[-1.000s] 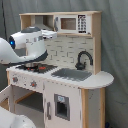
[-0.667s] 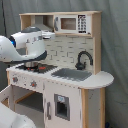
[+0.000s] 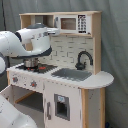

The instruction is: Play with the kitchen

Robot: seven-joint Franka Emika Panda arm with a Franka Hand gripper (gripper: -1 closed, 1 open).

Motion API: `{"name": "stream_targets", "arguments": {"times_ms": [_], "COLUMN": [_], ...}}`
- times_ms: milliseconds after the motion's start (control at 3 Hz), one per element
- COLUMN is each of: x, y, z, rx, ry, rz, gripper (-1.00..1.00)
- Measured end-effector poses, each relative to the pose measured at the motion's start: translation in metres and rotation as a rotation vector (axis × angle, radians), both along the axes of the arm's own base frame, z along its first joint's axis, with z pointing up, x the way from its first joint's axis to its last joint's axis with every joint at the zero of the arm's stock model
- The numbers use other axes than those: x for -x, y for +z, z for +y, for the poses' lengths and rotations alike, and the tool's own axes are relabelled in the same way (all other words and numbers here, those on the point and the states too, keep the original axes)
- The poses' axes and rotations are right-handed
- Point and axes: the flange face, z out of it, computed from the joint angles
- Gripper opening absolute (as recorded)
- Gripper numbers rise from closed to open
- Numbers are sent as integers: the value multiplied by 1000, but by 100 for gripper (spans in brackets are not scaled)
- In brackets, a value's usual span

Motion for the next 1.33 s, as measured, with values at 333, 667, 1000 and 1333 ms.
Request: {"name": "stream_targets", "arguments": {"times_ms": [333, 667, 1000, 1333], "x": [-24, -41, -54, -61], "y": [1, 5, 0, 10], "z": [-13, -7, 4, 11], "rx": [6, -13, -24, 13], "ry": [-7, -8, -18, -42], "rz": [24, 28, 42, 24], "gripper": [100, 100, 100, 100]}}
